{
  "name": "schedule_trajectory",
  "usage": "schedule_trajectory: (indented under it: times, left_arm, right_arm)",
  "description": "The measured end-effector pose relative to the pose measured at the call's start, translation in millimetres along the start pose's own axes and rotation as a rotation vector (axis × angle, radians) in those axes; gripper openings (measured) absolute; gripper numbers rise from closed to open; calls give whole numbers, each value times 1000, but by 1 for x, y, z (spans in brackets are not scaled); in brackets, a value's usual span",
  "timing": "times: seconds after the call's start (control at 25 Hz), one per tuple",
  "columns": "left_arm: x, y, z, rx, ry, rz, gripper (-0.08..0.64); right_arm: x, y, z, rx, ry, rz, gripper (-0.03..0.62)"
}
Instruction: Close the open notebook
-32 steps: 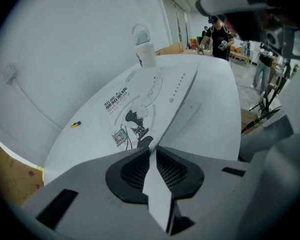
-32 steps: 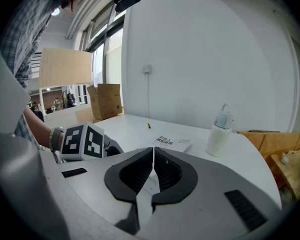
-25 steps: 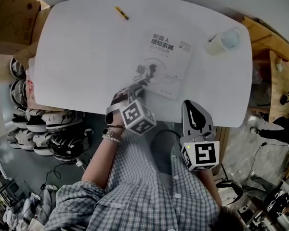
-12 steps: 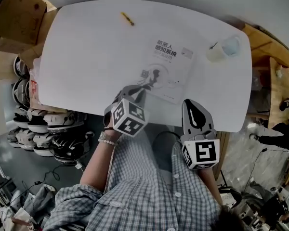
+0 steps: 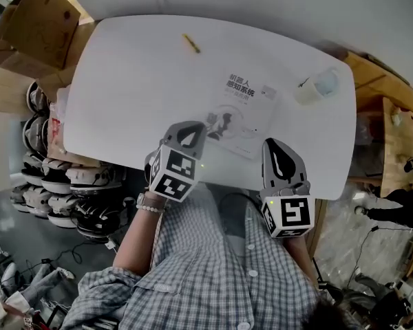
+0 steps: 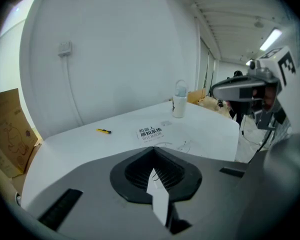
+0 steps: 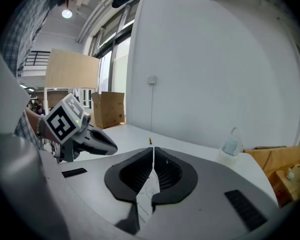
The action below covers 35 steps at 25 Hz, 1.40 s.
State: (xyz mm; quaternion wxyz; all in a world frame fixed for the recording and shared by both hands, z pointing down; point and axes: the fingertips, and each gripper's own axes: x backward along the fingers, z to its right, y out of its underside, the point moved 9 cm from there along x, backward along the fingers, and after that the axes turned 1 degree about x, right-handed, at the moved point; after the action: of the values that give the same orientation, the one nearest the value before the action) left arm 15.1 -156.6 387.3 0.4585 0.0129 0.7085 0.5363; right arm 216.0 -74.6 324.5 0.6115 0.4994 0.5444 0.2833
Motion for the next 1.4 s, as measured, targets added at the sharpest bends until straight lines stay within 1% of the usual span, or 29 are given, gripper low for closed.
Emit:
schedule_trajectory:
  times: [0.12,0.32,0.6,0.8,1.08,1.4]
  left_arm:
    - [13,-10,-6,39,-15,58,9]
    - [34,-24,-11,89,-16,154,9]
    - [54,-34,-15,85,-59,233,9]
    - [63,-40,-14,94,-24,301,8]
    - [62,-47,-15,88,-27,336,9]
    - [58,-53,-8,69,0,344,9]
  right_arm:
    - [-2,-8,4,10,7,25,23]
    - [-4,-21,10,44,1,63,23]
    - [-7,-38,13,92,-10,108,23]
    - [-9,-41,16,106,-17,122,23]
    - [-11,-43,17,130,-36,116,23]
    - [-8,-41,17,162,-43,107,23]
